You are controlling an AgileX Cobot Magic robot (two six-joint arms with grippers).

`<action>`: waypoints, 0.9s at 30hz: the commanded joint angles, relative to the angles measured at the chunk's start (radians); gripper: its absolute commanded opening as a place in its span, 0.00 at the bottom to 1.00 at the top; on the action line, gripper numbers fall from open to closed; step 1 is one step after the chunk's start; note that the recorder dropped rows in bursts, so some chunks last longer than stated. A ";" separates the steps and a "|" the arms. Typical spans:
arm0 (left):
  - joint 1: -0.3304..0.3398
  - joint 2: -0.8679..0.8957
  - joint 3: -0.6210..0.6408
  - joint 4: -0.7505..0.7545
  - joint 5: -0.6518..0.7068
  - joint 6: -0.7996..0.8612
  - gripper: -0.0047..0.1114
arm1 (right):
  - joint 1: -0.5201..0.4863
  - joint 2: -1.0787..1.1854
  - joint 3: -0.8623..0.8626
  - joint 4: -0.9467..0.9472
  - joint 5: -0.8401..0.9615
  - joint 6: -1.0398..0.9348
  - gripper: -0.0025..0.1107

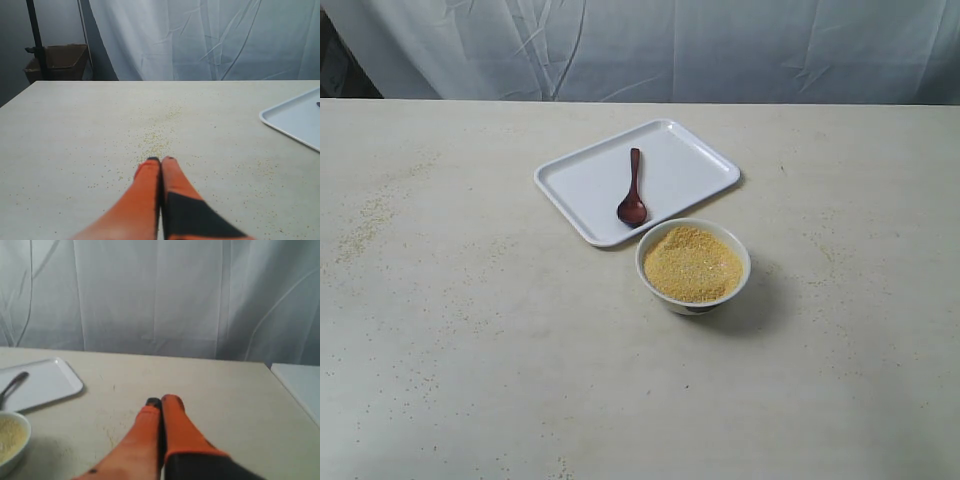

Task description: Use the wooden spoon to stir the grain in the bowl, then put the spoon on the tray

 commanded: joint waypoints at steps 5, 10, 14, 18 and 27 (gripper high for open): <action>0.004 -0.004 0.003 0.002 -0.014 0.000 0.04 | -0.005 -0.006 0.328 -0.031 -0.138 0.004 0.01; 0.004 -0.004 0.003 0.002 -0.014 0.000 0.04 | -0.005 -0.006 0.328 0.013 -0.174 0.004 0.01; 0.004 -0.004 0.003 0.002 -0.014 0.000 0.04 | -0.005 -0.006 0.328 0.013 -0.174 0.004 0.01; 0.004 -0.004 0.003 0.002 -0.014 0.000 0.04 | -0.005 -0.006 0.328 0.013 -0.174 0.004 0.01; 0.004 -0.004 0.003 0.002 -0.014 0.000 0.04 | -0.005 -0.006 0.328 0.011 -0.176 0.004 0.01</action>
